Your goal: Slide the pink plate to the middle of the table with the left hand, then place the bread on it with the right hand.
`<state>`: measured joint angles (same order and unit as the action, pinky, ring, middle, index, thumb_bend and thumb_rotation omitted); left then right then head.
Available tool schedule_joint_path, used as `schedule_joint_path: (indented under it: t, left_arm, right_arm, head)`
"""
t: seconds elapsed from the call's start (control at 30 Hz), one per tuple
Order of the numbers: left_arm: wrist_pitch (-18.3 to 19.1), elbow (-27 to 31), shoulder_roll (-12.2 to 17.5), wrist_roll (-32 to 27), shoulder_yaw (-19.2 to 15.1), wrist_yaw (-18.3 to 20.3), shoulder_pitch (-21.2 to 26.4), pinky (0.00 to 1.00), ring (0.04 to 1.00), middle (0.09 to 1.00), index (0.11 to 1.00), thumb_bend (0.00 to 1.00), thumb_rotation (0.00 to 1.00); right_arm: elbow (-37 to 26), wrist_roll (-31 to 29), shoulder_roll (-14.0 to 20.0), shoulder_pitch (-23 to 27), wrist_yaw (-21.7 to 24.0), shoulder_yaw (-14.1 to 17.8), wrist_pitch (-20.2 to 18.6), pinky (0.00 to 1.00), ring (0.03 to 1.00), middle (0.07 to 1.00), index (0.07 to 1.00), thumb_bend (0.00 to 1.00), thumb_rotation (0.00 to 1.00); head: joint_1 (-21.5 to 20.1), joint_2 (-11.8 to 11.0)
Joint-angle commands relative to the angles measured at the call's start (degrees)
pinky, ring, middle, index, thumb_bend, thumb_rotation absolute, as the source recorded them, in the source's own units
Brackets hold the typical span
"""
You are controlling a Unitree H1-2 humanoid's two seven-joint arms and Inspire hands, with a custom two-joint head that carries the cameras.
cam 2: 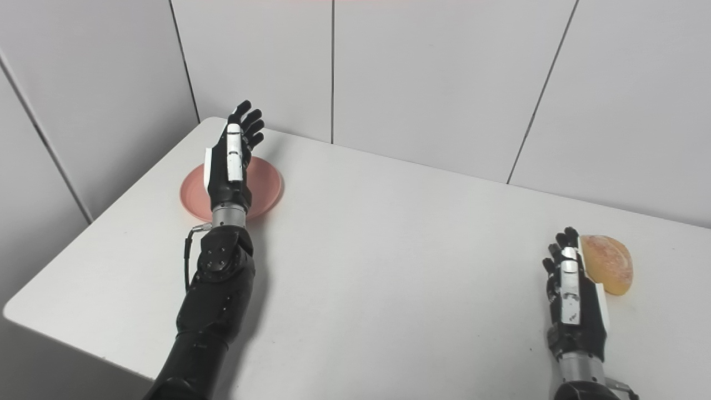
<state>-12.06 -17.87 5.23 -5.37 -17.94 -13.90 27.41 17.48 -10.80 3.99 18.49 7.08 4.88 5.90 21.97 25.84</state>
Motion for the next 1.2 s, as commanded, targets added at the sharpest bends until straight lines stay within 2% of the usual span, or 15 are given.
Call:
schedule_joint_path:
  t: [0.0,0.17,0.37,0.5,0.7,0.8,0.9,1.1,1.17]
  left_arm:
    - [-0.7,2.3,1.4,-0.2,-0.8,-1.3,3.0,0.85,0.828,0.806,0.8,0.51,1.0]
    - [-0.5,2.6,3.2,0.2,-2.4,-2.7,2.6,0.86,0.827,0.806,0.792,0.5,1.0]
    - [-1.8,0.4,7.0,2.5,-5.1,-6.7,1.3,0.85,0.82,0.805,0.805,0.48,1.0]
    - [-2.4,-1.4,8.6,2.3,-5.9,-7.6,0.8,0.86,0.834,0.819,0.819,0.48,1.0]
    - [-3.5,-3.9,10.0,1.3,-7.9,-9.3,0.5,0.86,0.842,0.828,0.826,0.49,1.0]
    - [-1.8,-5.2,10.4,2.1,-8.6,-10.9,0.3,0.86,0.85,0.828,0.826,0.5,1.0]
    - [-2.0,-7.4,10.8,2.6,-8.5,-12.1,0.3,0.84,0.844,0.828,0.83,0.5,1.0]
    - [-2.7,-12.5,11.4,-0.1,-8.9,-10.9,0.5,0.85,0.844,0.832,0.833,0.5,1.0]
    - [-1.8,-13.9,11.6,-1.4,-8.7,-9.9,0.6,0.85,0.84,0.831,0.831,0.51,1.0]
  right_arm:
    - [-0.3,-0.3,0.3,-0.3,0.6,0.2,1.8,1.0,1.0,1.0,1.0,0.64,0.94]
    - [-0.8,0.2,0.3,-0.3,0.2,0.1,1.6,1.0,1.0,1.0,1.0,0.65,0.95]
    - [-1.0,0.7,0.4,-0.3,-0.1,-0.2,1.4,1.0,1.0,1.0,1.0,0.67,0.96]
    - [-1.3,0.7,0.1,-0.4,-0.4,0.0,1.1,1.0,1.0,1.0,1.0,0.65,0.95]
    - [-1.6,0.8,0.1,-0.6,-0.4,-0.2,0.8,1.0,1.0,1.0,1.0,0.65,0.95]
    - [-1.5,0.9,0.1,-0.5,-0.5,-0.2,0.7,1.0,1.0,1.0,1.0,0.66,0.94]
    - [-1.7,1.1,0.1,-0.5,-0.6,-0.3,0.5,1.0,1.0,1.0,1.0,0.65,0.95]
    - [-2.5,0.4,-0.1,-0.8,-0.3,-0.3,0.2,1.0,1.0,1.0,1.0,0.64,0.94]
    - [-2.9,0.4,-0.2,-0.8,-0.3,-0.3,0.0,1.0,1.0,1.0,1.0,0.64,0.94]
  head:
    - [0.2,0.1]
    - [0.3,-0.1]
    - [0.4,-0.3]
    - [0.5,-0.5]
    - [0.6,-0.6]
    - [0.7,-0.9]
    - [0.7,-0.9]
    - [0.8,-1.0]
    - [0.7,-0.8]
